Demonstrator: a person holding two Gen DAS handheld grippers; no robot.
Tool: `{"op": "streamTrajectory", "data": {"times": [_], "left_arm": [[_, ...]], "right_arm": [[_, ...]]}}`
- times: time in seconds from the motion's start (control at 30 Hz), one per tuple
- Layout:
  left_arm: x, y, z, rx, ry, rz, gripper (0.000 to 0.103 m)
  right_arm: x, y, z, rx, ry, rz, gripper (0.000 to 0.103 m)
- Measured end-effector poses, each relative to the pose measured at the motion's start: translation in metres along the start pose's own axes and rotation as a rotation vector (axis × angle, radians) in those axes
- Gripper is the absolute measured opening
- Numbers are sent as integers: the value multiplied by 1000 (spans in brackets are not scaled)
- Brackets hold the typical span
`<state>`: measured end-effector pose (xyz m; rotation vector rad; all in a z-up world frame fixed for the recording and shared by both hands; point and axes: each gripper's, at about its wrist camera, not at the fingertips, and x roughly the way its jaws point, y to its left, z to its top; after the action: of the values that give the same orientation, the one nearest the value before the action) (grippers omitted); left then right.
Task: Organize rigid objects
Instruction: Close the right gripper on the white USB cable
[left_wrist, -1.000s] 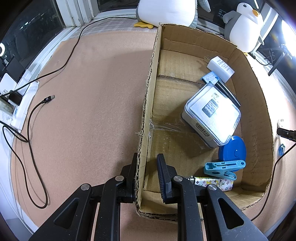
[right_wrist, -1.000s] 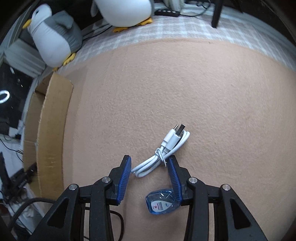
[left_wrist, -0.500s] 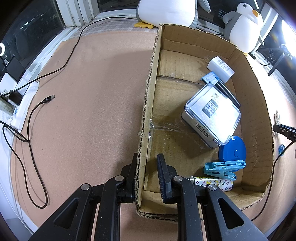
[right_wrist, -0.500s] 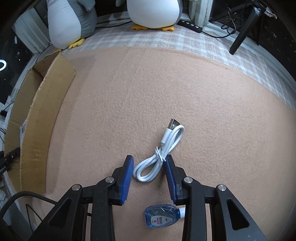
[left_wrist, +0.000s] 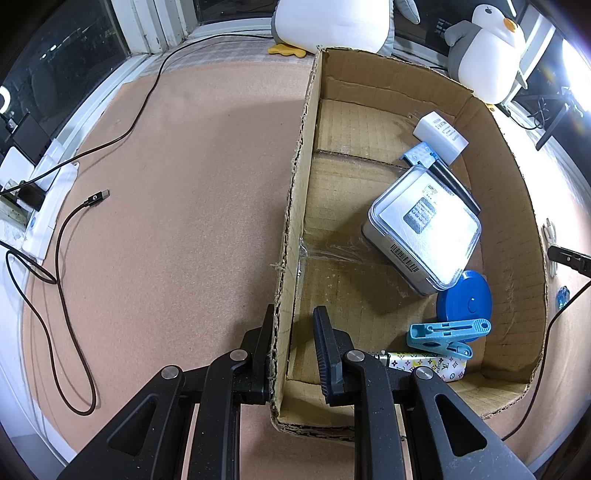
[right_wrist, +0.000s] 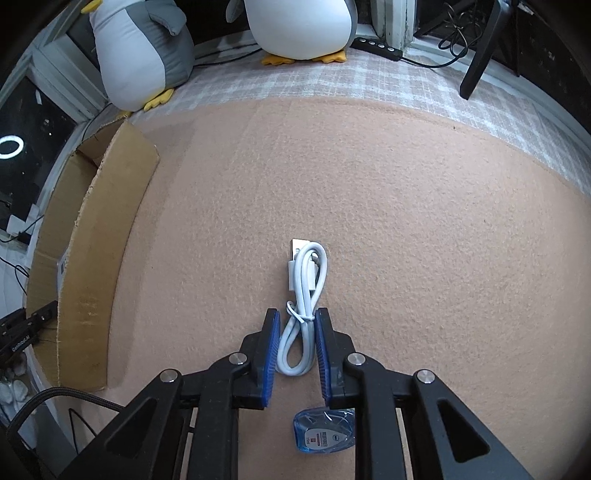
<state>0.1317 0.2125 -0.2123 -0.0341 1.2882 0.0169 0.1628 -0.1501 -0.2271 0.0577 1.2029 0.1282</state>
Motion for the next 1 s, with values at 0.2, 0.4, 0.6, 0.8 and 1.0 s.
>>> {"op": "streamTrajectory", "data": {"times": [0.2,0.4,0.6,0.8,1.0], "left_arm": [[0,1,0,-3,-1,-2,19],[0,1,0,-3,-1,-3,19],[0,3,0,-6,-2,-2,19],[0,4,0,-5,-1,-3,19],[0,4,0,-7,-3,-4,19]], "right_arm": [[-5,12,-2,-40,-36,-41,17],[2,15,-1,-49,-22,-54,16],[-14,17,-5,-49,-68,-35,16],[-34,27,-1,-67,-115,-20,5],[-23,36,4,-108,-65,-37,5]]}}
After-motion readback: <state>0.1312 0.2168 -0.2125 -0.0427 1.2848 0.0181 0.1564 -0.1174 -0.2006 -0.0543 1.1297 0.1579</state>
